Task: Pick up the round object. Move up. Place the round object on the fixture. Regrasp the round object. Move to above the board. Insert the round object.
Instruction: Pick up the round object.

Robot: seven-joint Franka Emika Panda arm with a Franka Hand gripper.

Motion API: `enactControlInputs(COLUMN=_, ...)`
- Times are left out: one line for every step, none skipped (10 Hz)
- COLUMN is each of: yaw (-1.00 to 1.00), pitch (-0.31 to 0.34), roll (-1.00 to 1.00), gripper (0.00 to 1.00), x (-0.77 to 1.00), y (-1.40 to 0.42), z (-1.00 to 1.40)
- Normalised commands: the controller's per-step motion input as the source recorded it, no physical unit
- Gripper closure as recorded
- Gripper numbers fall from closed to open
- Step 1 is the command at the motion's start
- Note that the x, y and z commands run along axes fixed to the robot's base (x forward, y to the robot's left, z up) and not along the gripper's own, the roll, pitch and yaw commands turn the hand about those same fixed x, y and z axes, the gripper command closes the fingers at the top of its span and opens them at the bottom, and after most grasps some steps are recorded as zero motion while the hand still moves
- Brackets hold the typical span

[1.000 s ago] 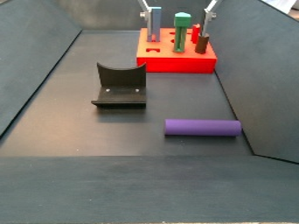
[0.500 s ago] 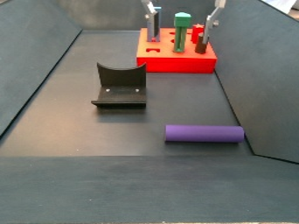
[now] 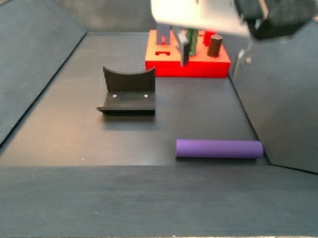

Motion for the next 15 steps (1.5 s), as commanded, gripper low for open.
enactControlInputs(yaw=-0.88, pitch=0.0, roll=0.0, gripper=0.0, x=0.0, y=0.1, z=-0.36)
enactControlInputs(yaw=-0.91, pitch=-0.003, roll=-0.01, gripper=0.0, x=0.0, y=0.06, z=-0.35)
enactControlInputs(yaw=-0.8, pitch=-0.007, roll=-0.03, gripper=0.0, x=0.0, y=0.15, z=-0.38)
enactControlInputs(yaw=-0.68, pitch=0.0, roll=-0.06, gripper=0.0, x=0.0, y=0.25, z=-0.41)
enactControlInputs(yaw=-0.66, pitch=0.0, roll=-0.06, gripper=0.0, x=0.0, y=0.26, z=-0.41)
enactControlInputs(yaw=-0.71, pitch=-0.014, roll=-0.06, gripper=0.0, x=0.0, y=0.2, z=-0.38)
enactControlInputs(yaw=-0.73, pitch=-0.09, roll=-0.11, gripper=0.0, x=0.0, y=0.14, z=-0.33)
enactControlInputs(yaw=-0.68, pitch=-0.216, roll=-0.25, gripper=0.0, x=0.07, y=0.08, z=-0.35)
enactControlInputs(yaw=-0.61, pitch=-0.274, roll=-0.3, gripper=0.0, x=0.11, y=0.12, z=-0.27)
enactControlInputs(yaw=-0.54, pitch=-0.307, roll=-0.32, gripper=0.0, x=0.13, y=0.16, z=-0.22)
enactControlInputs(yaw=-0.43, pitch=-0.311, roll=-0.33, gripper=0.0, x=0.05, y=0.25, z=-0.22)
enactControlInputs(yaw=-0.33, pitch=-0.299, roll=-0.36, gripper=0.0, x=0.0, y=0.32, z=-0.22)
enactControlInputs(yaw=-0.29, pitch=-0.233, roll=-0.33, gripper=0.0, x=-0.01, y=0.38, z=-0.34)
enactControlInputs(yaw=-0.42, pitch=-0.183, roll=-0.25, gripper=0.0, x=-0.1, y=0.28, z=-0.48)
enactControlInputs(yaw=-0.62, pitch=-0.171, roll=-0.15, gripper=0.0, x=-0.05, y=0.13, z=-0.6)
